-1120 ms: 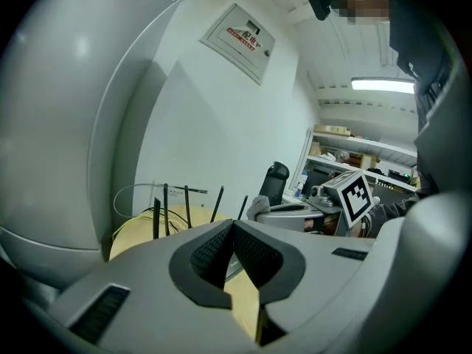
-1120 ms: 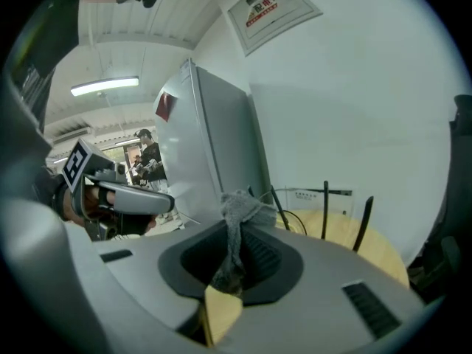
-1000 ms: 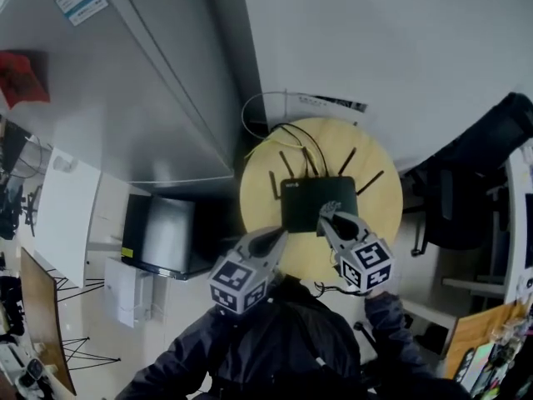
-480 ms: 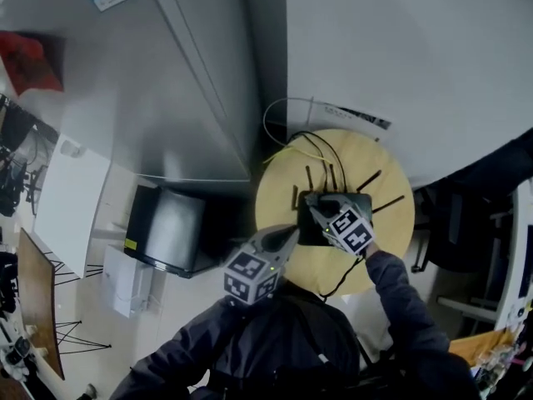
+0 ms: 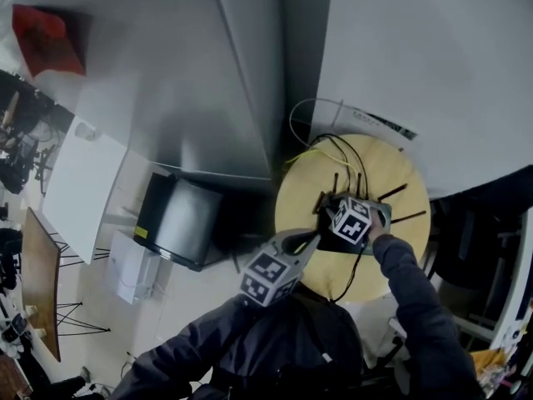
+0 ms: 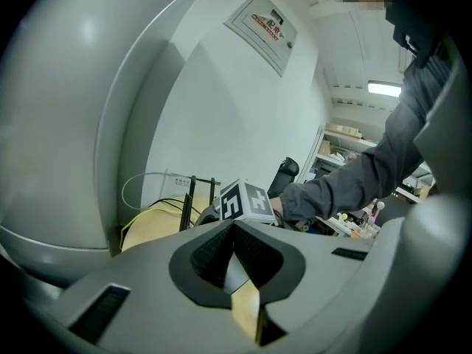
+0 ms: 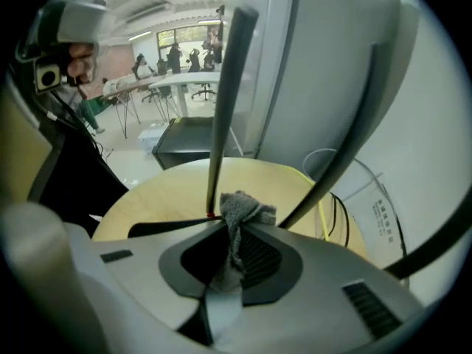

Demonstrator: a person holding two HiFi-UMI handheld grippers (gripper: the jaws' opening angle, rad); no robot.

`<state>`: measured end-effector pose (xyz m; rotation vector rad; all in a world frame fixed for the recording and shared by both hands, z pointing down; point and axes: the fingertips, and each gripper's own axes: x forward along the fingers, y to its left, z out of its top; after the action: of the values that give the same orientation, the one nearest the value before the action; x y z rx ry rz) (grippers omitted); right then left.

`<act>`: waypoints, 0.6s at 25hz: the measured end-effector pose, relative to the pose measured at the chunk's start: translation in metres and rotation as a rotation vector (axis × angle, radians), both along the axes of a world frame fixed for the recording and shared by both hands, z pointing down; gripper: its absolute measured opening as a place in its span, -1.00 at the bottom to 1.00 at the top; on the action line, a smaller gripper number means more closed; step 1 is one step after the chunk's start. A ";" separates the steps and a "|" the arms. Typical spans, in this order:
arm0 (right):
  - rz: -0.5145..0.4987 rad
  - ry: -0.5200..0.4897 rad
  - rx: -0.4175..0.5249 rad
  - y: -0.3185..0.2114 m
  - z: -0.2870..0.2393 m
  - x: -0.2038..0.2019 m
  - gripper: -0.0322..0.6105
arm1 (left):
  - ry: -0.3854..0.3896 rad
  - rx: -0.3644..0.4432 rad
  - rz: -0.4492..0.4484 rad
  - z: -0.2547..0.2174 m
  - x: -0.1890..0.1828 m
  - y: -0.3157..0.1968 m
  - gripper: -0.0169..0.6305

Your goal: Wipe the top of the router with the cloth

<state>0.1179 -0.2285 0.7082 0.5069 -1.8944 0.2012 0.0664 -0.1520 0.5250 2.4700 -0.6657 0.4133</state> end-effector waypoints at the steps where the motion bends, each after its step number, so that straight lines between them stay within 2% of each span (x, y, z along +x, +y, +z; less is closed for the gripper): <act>1: -0.018 0.023 -0.006 -0.001 0.004 0.001 -0.68 | -0.002 0.002 0.002 0.000 -0.001 -0.001 -0.94; 7: -0.042 0.073 -0.074 -0.001 0.024 0.001 -0.68 | -0.003 0.007 0.009 -0.001 -0.007 -0.003 -0.94; 15: -0.072 0.019 -0.182 0.042 0.022 -0.012 -0.68 | 0.008 0.004 0.015 -0.002 -0.008 -0.008 -0.94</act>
<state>0.1054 -0.1862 0.7299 0.3165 -1.8518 0.3168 0.0586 -0.1602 0.5233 2.4807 -0.6460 0.4075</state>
